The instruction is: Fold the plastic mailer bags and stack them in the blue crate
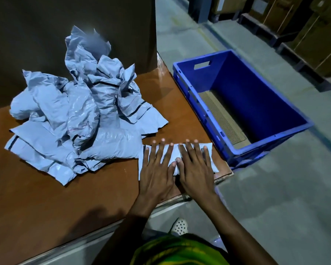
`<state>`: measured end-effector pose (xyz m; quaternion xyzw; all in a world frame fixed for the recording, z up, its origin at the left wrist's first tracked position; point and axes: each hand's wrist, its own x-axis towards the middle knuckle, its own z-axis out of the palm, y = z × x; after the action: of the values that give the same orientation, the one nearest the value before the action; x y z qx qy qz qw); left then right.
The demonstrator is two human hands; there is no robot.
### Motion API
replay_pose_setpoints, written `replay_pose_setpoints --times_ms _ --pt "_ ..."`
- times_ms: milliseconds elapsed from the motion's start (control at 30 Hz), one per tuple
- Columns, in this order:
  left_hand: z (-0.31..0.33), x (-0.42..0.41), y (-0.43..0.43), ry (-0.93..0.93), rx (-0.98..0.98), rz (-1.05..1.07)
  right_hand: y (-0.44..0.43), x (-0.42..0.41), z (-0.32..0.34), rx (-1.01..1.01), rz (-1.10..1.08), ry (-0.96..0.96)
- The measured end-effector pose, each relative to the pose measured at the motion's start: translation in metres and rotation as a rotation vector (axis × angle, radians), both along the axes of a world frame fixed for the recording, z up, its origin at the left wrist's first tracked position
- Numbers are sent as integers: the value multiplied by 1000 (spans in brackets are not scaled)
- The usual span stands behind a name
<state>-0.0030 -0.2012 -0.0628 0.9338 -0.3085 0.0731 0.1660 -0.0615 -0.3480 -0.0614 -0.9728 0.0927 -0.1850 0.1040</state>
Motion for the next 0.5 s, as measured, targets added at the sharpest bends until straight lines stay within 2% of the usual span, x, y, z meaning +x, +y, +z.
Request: replay_pose_setpoints --times_ms 267,500 --pt "4 5 -4 -53 100 56 -4 5 -1 -54 -32 36" --pt "-5 -9 -2 -84 32 64 -7 -9 -7 -20 21 59"
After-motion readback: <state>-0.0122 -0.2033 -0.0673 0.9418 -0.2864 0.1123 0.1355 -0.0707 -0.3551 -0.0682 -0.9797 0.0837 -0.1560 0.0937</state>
